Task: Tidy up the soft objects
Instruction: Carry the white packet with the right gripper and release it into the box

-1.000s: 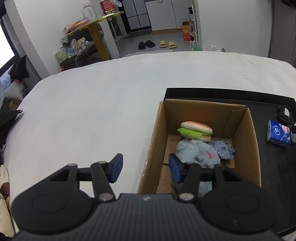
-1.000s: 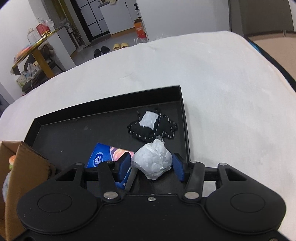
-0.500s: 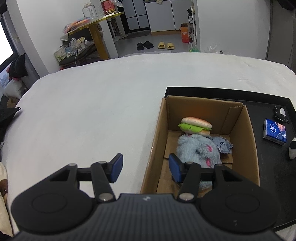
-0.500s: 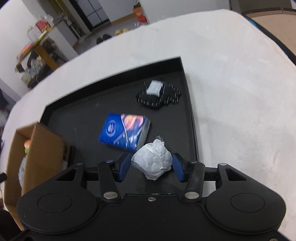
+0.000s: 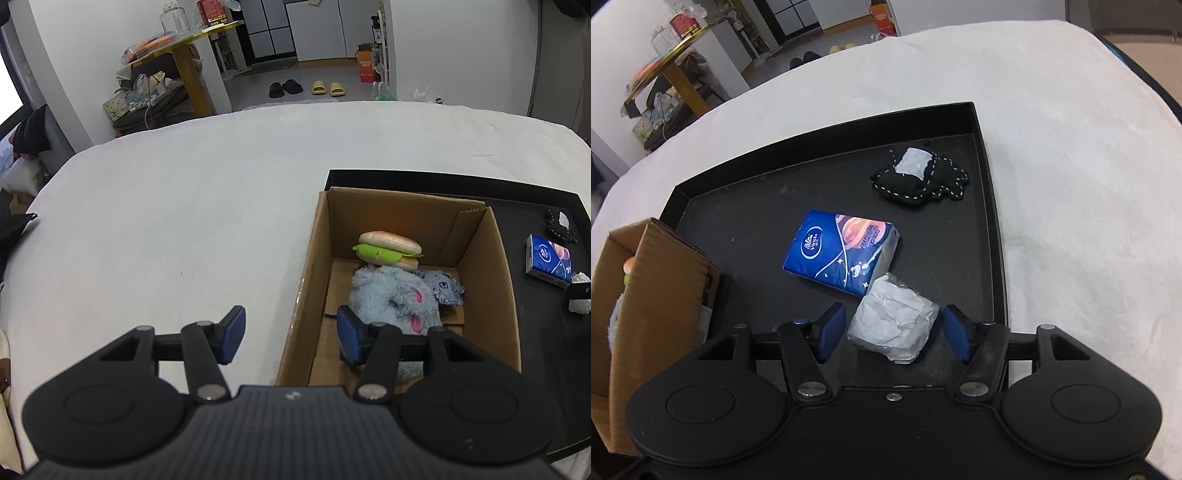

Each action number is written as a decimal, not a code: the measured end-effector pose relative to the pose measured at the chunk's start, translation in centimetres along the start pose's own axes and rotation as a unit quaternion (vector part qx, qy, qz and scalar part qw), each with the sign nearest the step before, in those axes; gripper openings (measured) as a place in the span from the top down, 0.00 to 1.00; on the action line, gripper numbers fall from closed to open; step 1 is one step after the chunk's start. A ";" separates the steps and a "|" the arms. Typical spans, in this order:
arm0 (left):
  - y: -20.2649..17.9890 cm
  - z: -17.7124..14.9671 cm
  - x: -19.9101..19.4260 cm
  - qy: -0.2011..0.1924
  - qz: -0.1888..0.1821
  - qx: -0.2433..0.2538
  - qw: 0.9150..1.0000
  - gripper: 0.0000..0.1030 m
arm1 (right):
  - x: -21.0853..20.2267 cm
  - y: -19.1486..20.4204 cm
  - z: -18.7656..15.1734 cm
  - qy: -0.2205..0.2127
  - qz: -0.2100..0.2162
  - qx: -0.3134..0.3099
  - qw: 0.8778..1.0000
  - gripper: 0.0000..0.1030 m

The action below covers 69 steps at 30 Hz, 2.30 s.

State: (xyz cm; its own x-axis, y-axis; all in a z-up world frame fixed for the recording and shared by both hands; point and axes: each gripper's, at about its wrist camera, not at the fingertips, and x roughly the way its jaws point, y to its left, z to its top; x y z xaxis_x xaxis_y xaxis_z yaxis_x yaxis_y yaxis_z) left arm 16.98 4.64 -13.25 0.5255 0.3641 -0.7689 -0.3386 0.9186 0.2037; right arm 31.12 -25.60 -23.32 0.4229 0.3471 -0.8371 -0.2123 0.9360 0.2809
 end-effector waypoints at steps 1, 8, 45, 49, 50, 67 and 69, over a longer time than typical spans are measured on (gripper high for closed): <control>0.0 0.0 0.0 0.000 -0.001 0.000 1.000 0.49 | 0.1 0.2 0.0 -0.001 -0.003 -0.006 1.000 0.43; 0.0 -0.1 -0.1 -0.002 -0.009 0.002 1.000 0.49 | -0.7 0.0 -0.1 -0.003 0.007 -0.003 1.000 0.57; 3.2 -1.7 -0.7 -0.017 -0.124 -0.015 0.992 0.52 | -11.4 10.8 -1.6 -0.089 0.017 -0.036 0.995 0.57; 3.6 -1.8 -0.2 -0.013 -0.133 -0.026 0.991 0.54 | -11.5 12.6 -1.7 -0.091 0.017 -0.048 0.995 0.57; 3.7 -1.8 -0.1 -0.012 -0.135 -0.028 0.990 0.55 | -11.5 13.1 -1.6 -0.091 0.016 -0.051 0.994 0.57; 4.9 -2.0 1.5 0.009 -0.163 -0.052 0.985 0.76 | -9.2 19.8 -1.1 -0.076 0.016 -0.100 0.992 0.57; 5.0 -2.0 1.7 0.009 -0.166 -0.055 0.985 0.80 | -8.7 20.3 -1.0 -0.072 0.018 -0.104 0.992 0.57</control>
State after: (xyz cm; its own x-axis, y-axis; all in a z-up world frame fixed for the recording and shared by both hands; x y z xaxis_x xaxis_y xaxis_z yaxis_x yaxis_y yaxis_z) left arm 14.61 9.59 -14.76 0.6072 0.0425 -0.7934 -0.2335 0.9640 -0.1271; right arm 22.20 -9.69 -10.79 0.5301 0.3984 -0.7485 -0.4001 0.8958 0.1935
